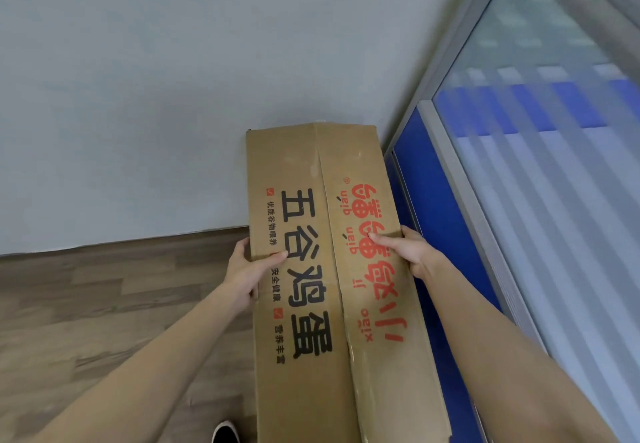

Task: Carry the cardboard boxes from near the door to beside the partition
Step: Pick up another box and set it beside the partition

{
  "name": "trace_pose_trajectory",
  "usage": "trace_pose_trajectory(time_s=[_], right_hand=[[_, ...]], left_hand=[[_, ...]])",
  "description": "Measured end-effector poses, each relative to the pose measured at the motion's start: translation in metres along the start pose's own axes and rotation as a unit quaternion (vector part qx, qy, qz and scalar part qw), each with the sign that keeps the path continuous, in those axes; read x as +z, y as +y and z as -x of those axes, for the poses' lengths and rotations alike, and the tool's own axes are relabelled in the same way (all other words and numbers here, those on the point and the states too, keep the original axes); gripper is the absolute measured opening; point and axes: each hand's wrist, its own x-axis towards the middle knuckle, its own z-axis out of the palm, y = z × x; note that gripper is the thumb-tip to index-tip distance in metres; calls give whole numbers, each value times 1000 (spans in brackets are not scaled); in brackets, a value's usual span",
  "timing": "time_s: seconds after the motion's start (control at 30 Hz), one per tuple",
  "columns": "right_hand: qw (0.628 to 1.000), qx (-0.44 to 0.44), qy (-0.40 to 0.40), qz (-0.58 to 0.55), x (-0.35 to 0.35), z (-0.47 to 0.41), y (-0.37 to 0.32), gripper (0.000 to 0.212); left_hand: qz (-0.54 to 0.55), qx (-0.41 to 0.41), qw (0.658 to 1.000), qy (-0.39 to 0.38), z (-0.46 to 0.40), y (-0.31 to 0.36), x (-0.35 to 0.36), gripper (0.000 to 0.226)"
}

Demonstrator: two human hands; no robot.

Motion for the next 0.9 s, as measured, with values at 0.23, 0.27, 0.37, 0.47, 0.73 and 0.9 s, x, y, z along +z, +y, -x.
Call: trace_pose_trajectory(time_s=[0.23, 0.27, 0.37, 0.47, 0.73, 0.9], right_hand=[[998, 15, 57, 29, -6, -47, -3, 82], [997, 12, 76, 31, -5, -54, -4, 83], [984, -3, 152, 94, 7, -74, 4, 98], [961, -7, 199, 191, 14, -83, 19, 104], [943, -2, 225, 247, 18, -85, 25, 96], [931, -3, 247, 268, 15, -86, 27, 97]], left_hand=[[-57, 0, 998, 19, -49, -1, 24, 100], [-65, -4, 998, 17, -55, -2, 28, 102], [-86, -1, 996, 14, -70, -2, 41, 99], [-109, 10, 994, 18, -80, -5, 54, 96], [-128, 19, 990, 58, -80, -7, 63, 91], [-138, 20, 988, 72, -81, -8, 74, 90]])
